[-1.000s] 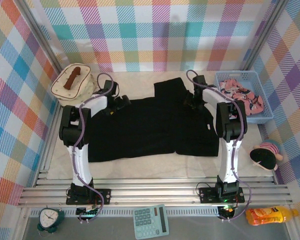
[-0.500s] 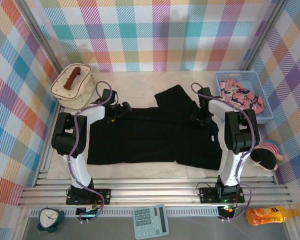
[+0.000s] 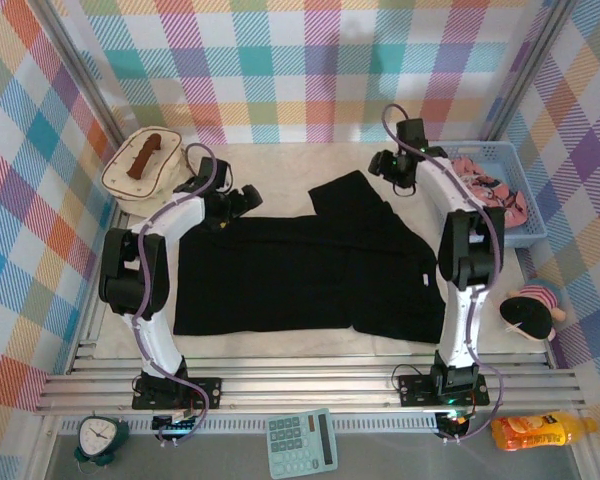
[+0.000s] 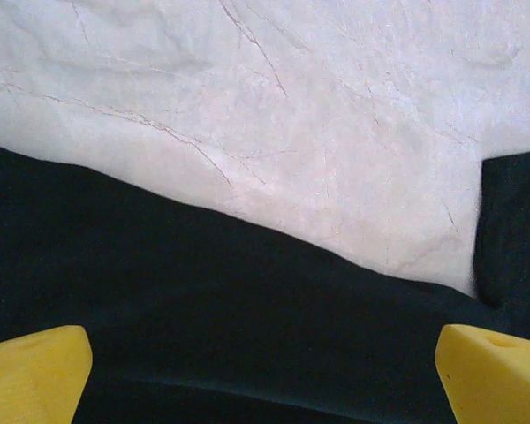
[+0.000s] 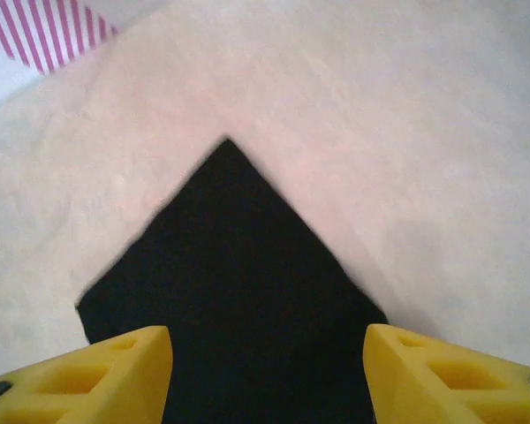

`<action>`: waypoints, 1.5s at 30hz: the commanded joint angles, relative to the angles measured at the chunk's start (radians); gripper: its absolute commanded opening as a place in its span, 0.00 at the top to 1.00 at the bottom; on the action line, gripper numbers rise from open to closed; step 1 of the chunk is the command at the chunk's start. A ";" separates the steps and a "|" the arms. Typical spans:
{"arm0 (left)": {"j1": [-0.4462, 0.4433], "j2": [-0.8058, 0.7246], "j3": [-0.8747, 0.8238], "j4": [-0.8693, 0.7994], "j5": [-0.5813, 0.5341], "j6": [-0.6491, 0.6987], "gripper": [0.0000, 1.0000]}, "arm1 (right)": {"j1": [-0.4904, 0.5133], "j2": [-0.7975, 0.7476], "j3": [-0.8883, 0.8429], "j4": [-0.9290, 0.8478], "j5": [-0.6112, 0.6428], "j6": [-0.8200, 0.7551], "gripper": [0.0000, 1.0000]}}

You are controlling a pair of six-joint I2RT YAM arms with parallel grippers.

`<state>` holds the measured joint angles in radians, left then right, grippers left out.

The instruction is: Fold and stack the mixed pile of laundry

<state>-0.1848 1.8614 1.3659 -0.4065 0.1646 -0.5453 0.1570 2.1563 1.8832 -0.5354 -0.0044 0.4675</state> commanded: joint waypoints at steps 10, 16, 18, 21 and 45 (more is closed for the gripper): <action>0.042 -0.082 -0.115 -0.067 0.025 0.055 0.00 | 0.068 0.514 0.668 -0.259 0.118 -0.075 0.42; 0.054 -0.126 -0.159 -0.055 0.010 0.055 0.00 | 0.085 0.631 0.783 -0.370 0.108 -0.051 0.42; 0.064 -0.134 -0.159 -0.057 -0.007 0.062 0.00 | 0.088 0.641 0.807 -0.394 0.119 -0.063 0.45; 0.094 -0.138 -0.144 -0.069 -0.064 0.079 0.00 | 0.088 0.640 0.803 -0.406 0.115 -0.082 0.64; 0.224 0.326 0.308 -0.178 -0.370 0.119 0.46 | 0.043 0.286 0.511 -0.199 0.075 -0.185 1.00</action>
<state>0.0353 2.1521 1.6169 -0.5262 -0.1692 -0.4355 0.2001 2.4256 2.3890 -0.7334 0.0956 0.2977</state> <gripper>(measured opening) 0.547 0.062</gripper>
